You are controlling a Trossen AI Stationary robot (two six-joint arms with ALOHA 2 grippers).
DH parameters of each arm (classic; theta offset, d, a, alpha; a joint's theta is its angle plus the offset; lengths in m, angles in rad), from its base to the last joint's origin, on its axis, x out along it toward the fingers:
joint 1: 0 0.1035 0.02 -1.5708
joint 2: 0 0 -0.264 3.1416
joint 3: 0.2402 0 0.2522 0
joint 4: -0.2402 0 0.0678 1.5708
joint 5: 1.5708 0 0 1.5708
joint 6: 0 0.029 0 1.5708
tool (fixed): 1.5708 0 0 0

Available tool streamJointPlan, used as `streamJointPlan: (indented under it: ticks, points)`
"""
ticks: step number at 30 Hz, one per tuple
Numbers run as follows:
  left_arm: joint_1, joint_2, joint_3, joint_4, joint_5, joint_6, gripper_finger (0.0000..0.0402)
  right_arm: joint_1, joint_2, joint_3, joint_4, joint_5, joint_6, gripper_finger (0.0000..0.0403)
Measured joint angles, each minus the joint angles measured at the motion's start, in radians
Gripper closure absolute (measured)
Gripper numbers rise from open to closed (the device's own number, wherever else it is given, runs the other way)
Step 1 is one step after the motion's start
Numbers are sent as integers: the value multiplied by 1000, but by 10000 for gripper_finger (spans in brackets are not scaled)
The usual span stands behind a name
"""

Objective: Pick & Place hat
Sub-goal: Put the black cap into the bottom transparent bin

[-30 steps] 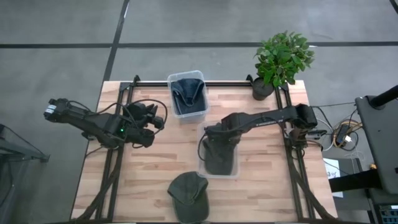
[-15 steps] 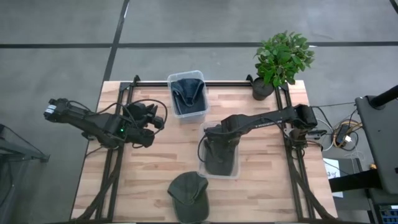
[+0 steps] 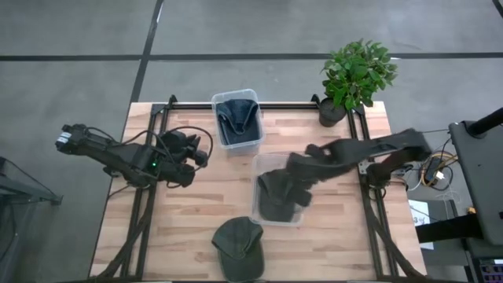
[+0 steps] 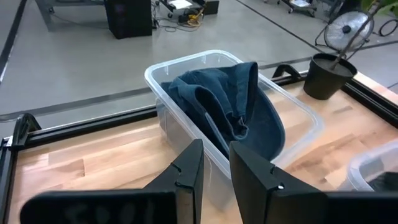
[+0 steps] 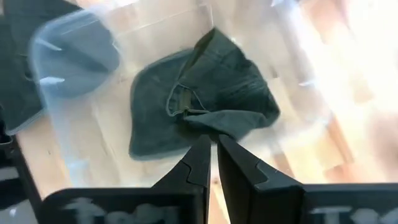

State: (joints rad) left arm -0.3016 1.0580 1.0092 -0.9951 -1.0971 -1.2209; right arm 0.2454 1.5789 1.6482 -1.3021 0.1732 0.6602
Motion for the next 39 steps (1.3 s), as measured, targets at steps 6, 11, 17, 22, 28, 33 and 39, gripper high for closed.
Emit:
streamJointPlan:
  ticks: [6,11,17,22,28,33,39]
  points:
    - [-24,0,2,4,1,48,331,65,-232,-135,12,121,48,376]
    - [-57,0,2,120,61,266,331,65,-457,-321,89,119,47,376]
    - [-108,0,6,356,446,452,331,65,-736,-597,313,148,54,376]
    - [-162,8,20,419,705,172,331,65,-900,-789,492,153,49,376]
    - [-286,48,23,419,793,-362,331,65,-975,-891,602,152,21,376]
    - [-393,154,22,419,784,-696,331,65,-974,-893,613,152,-39,376]
    - [-469,336,59,420,828,-991,331,65,-982,-893,680,147,-130,376]
